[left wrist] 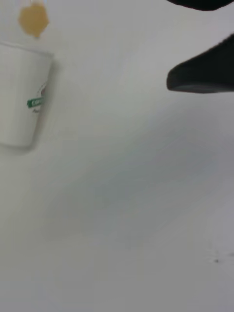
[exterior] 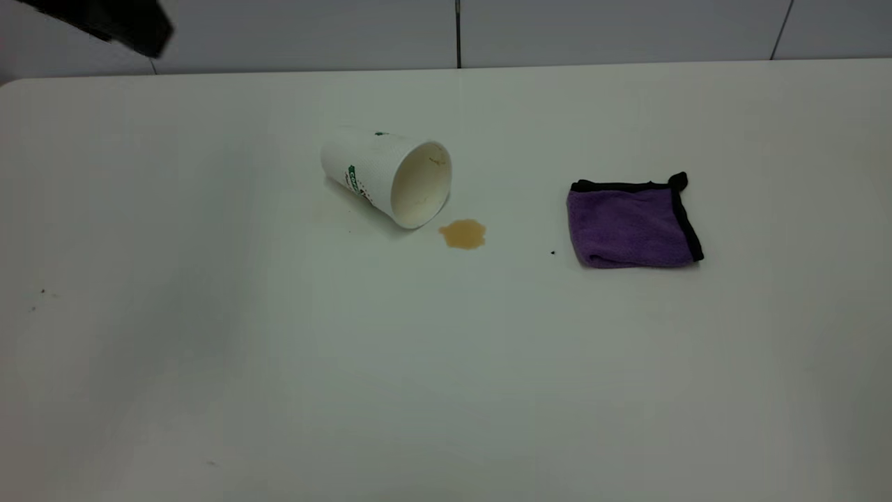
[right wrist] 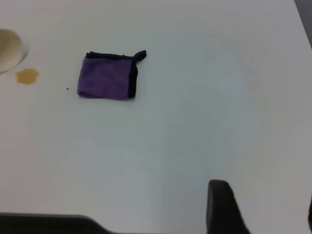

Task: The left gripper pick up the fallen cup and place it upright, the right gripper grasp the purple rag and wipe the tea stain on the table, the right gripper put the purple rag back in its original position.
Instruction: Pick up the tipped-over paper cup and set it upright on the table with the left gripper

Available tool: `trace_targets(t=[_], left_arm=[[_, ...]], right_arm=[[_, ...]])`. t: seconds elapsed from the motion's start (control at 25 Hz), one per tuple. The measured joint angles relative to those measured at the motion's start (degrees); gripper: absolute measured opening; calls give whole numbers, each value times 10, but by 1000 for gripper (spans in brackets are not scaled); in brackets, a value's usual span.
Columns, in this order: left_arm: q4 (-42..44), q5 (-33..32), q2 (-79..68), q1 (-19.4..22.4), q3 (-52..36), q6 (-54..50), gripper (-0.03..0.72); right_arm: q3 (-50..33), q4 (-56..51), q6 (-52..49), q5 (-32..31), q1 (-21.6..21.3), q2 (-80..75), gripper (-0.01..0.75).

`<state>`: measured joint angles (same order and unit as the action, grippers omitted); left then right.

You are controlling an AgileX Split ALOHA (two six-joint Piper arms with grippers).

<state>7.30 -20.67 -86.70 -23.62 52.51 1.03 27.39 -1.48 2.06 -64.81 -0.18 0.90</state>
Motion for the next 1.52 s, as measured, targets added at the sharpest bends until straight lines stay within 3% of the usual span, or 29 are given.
trace_targets(t=[0.44,0.64,0.8,0.96,1.12,1.52], left_arm=[[106,-80,-265,-131,227,-42,364],[187,-130,-363,-187,329,-51,438],[270,-191,-444,-219,420,-120,480],[377,-249,-517,-239,507,-219,487],[430,-286,-564,-244,561,-274,487],[501,-312,-612,-242,570,-344,487]], right_arm=[[0,0,0,0,0,0,450],[0,0,0,0,0,0,450],[0,0,0,0,0,0,450],[0,0,0,0,0,0,450],[0,0,0,0,0,0,450],[0,0,0,0,0,0,450]])
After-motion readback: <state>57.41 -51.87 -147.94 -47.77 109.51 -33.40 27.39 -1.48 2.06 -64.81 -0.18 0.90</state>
